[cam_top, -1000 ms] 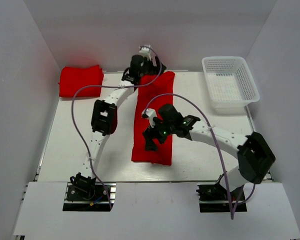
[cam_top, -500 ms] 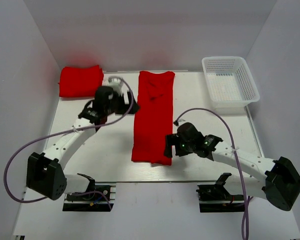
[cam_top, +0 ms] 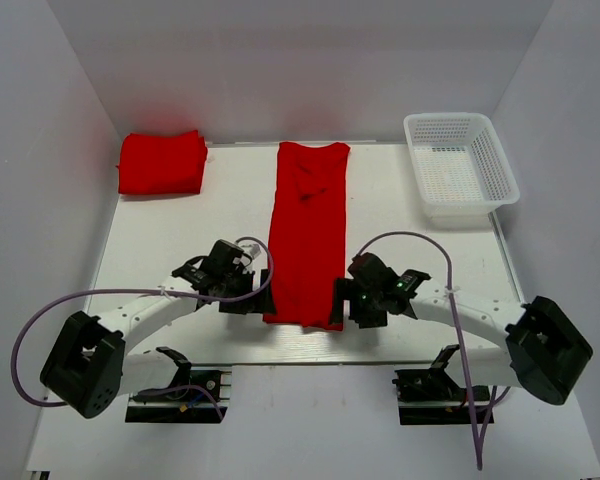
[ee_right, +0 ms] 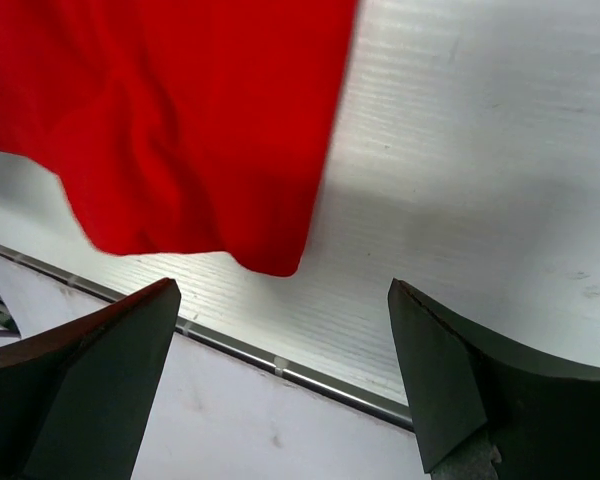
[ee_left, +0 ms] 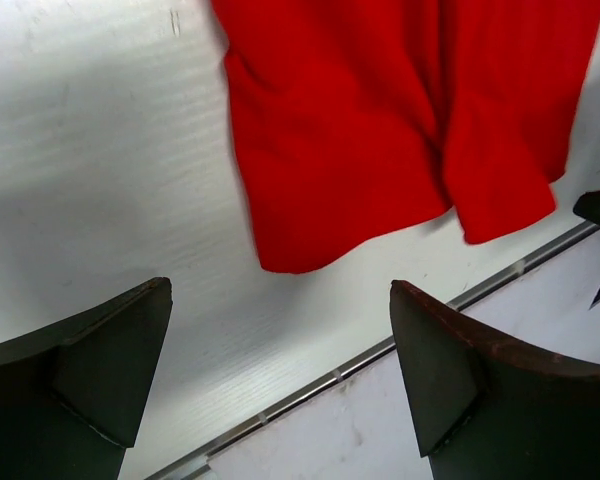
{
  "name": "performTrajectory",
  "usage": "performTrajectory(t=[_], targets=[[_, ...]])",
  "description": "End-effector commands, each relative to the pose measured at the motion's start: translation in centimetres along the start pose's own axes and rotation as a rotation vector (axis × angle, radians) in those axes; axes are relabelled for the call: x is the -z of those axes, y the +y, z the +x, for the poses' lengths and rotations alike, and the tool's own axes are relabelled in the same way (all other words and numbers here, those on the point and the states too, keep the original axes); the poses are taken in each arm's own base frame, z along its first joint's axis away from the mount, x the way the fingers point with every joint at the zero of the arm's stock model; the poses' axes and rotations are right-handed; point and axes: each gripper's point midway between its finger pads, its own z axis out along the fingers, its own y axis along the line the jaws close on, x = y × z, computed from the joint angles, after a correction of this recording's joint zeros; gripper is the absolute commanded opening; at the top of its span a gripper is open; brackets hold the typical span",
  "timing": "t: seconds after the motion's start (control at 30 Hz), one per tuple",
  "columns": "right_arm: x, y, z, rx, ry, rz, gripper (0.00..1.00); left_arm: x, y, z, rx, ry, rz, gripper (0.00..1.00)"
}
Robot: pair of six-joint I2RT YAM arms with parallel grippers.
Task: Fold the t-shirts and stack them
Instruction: Fold the tshirt
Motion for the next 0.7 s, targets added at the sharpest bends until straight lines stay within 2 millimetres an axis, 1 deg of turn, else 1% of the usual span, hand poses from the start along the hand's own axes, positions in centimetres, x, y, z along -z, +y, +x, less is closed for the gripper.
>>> performTrajectory(t=[0.0, 0.03, 0.07, 0.1, 0.2, 0.23, 0.27, 0.3, 0.37, 0.43, 0.47, 0.5, 0.53, 0.57, 0.6, 0.63, 0.67], targets=[[-0.4, 1.6, 0.5, -0.040, 0.067, -0.043, 0.90, -0.3, 0.2, 1.0, -0.005, 0.019, -0.015, 1.00], [-0.5, 2.1, 0.2, -0.032, 0.065, -0.060, 0.90, -0.6, 0.0, 1.2, -0.015, 0.028, -0.012, 1.00], [-0.9, 2.0, 0.4, -0.027, 0.082, -0.055, 0.90, -0.8, 0.4, 0.8, -0.016, 0.014, -0.036, 0.97], [-1.0, 2.3, 0.4, -0.025, 0.086, -0.065, 0.89, -1.1, 0.2, 1.1, -0.026, 0.031, -0.037, 0.96], [-1.6, 2.4, 0.7, -0.010, 0.116, -0.065, 0.86, -1.8, 0.1, 1.8, -0.055, 0.055, -0.054, 0.90], [-1.7, 2.4, 0.5, -0.014, 0.115, -0.065, 0.85, -2.1, 0.3, 1.7, -0.054, 0.056, -0.065, 0.88], [-1.9, 2.3, 0.5, -0.009, 0.117, -0.059, 0.85, -2.4, 0.4, 2.2, -0.062, 0.068, -0.065, 0.86], [-2.0, 2.3, 0.5, -0.007, 0.120, -0.053, 0.85, -2.5, 0.4, 2.3, -0.072, 0.067, -0.073, 0.86], [-2.2, 2.2, 0.4, 0.000, 0.119, -0.047, 0.82, -2.9, 0.4, 2.2, -0.072, 0.068, -0.073, 0.82], [-2.4, 2.2, 0.4, 0.006, 0.129, -0.044, 0.71, -3.4, 0.5, 3.0, -0.082, 0.101, -0.082, 0.74], [-2.5, 2.1, 0.5, 0.009, 0.132, -0.035, 0.62, -3.5, 0.4, 2.9, -0.082, 0.102, -0.082, 0.70], [-2.5, 2.1, 0.3, 0.004, 0.128, -0.035, 0.46, -3.6, 0.4, 3.2, -0.088, 0.114, -0.084, 0.63], [-2.5, 2.0, 0.2, 0.004, 0.124, -0.029, 0.37, -3.9, 0.4, 3.3, -0.097, 0.117, -0.091, 0.59], [-2.6, 1.9, 0.2, 0.000, 0.121, -0.024, 0.30, -3.9, 0.3, 3.4, -0.107, 0.122, -0.083, 0.54], [-2.5, 1.9, 0.2, 0.004, 0.118, -0.022, 0.15, -4.0, -0.3, 3.8, -0.134, 0.141, -0.045, 0.43], [-2.5, 1.9, 0.2, 0.013, 0.120, -0.026, 0.07, -4.1, -1.0, 3.9, -0.143, 0.147, -0.014, 0.36], [-2.5, 1.9, 0.2, 0.011, 0.123, -0.025, 0.00, -4.0, -1.2, 4.1, -0.142, 0.155, -0.001, 0.28]])
